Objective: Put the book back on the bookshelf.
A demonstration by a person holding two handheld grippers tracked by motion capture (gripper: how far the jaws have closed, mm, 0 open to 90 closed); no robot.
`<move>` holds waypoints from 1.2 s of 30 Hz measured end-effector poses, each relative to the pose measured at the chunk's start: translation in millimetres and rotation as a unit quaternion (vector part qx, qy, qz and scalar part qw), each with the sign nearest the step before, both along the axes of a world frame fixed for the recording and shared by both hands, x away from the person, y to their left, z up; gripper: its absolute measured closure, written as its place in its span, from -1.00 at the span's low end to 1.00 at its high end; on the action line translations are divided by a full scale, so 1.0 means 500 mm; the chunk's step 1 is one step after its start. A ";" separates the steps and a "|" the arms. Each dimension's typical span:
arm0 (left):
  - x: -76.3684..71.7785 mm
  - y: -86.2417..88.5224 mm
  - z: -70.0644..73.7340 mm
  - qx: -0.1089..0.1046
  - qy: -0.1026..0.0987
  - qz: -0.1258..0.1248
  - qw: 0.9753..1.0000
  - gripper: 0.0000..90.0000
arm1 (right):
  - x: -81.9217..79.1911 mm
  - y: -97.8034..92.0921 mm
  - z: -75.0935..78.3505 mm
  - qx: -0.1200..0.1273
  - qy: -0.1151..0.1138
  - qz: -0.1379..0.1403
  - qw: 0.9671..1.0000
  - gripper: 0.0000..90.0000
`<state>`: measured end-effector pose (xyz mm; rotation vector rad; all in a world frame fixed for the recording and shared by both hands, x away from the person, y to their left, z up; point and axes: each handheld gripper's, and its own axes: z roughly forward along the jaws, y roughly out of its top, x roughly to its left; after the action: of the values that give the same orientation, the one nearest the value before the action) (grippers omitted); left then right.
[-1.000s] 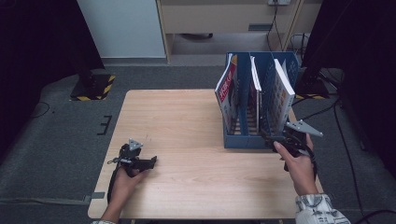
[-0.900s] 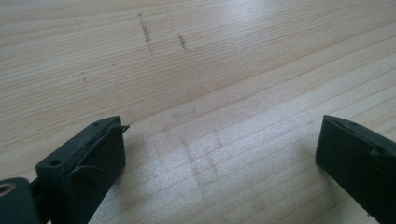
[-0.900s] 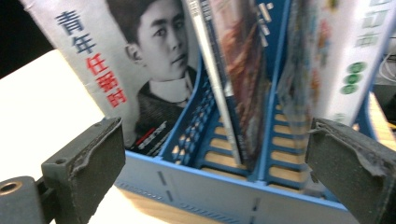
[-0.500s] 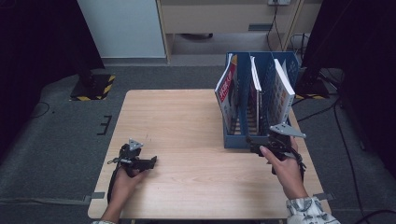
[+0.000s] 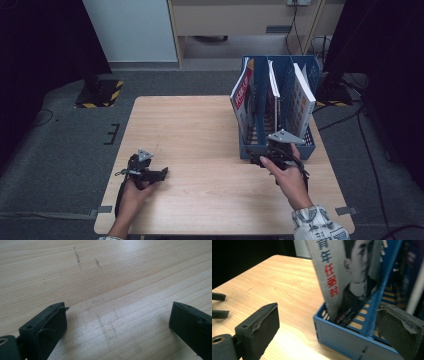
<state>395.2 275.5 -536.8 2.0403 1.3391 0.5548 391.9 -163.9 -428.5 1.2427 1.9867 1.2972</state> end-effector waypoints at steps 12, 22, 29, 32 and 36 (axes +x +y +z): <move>0.000 0.000 0.000 0.000 0.000 0.000 1.000 -0.99 | -0.007 0.042 -0.019 -0.013 0.006 0.024 1.000 -0.86; 0.000 0.000 0.000 0.000 0.000 0.000 1.000 -0.99 | -0.020 0.065 -0.055 -0.025 0.021 0.049 0.998 -0.84; 0.000 0.000 0.000 0.000 0.000 -0.001 1.000 -0.99 | -0.031 0.086 -0.100 -0.040 0.043 0.066 0.996 -0.84; 0.000 0.000 0.000 0.000 0.000 -0.001 1.000 -0.99 | -0.035 0.096 -0.117 -0.051 0.056 0.077 0.994 -0.84; 0.000 0.000 0.000 0.000 0.000 -0.001 1.000 -0.99 | -0.037 0.106 -0.132 -0.059 0.069 0.087 0.992 -0.84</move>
<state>395.2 275.5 -536.8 2.0416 1.3371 0.5537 373.5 -110.8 -494.6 1.1519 2.2777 1.1802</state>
